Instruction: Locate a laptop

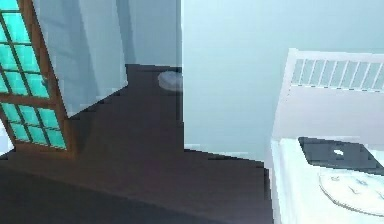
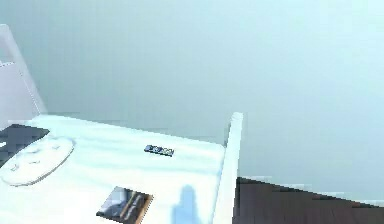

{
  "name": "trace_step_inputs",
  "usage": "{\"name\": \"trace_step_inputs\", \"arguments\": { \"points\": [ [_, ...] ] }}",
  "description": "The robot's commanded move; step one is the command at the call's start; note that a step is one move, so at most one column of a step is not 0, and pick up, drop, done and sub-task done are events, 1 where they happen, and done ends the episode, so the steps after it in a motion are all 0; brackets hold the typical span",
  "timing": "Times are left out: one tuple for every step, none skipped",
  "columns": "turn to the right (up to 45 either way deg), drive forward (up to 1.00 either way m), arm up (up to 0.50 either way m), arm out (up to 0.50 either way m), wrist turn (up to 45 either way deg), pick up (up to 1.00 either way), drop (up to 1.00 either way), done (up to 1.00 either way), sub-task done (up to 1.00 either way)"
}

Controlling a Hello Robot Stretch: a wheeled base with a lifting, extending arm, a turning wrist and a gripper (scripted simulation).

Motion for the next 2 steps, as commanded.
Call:
{"name": "trace_step_inputs", "arguments": {
  "points": [
    [-21.0,0.00,0.00,0.00,0.0,0.00,0.00,0.00,0.00],
    [0.0,0.35,0.00,0.00,0.0,0.00,0.00,0.00,0.00]
  ]
}}
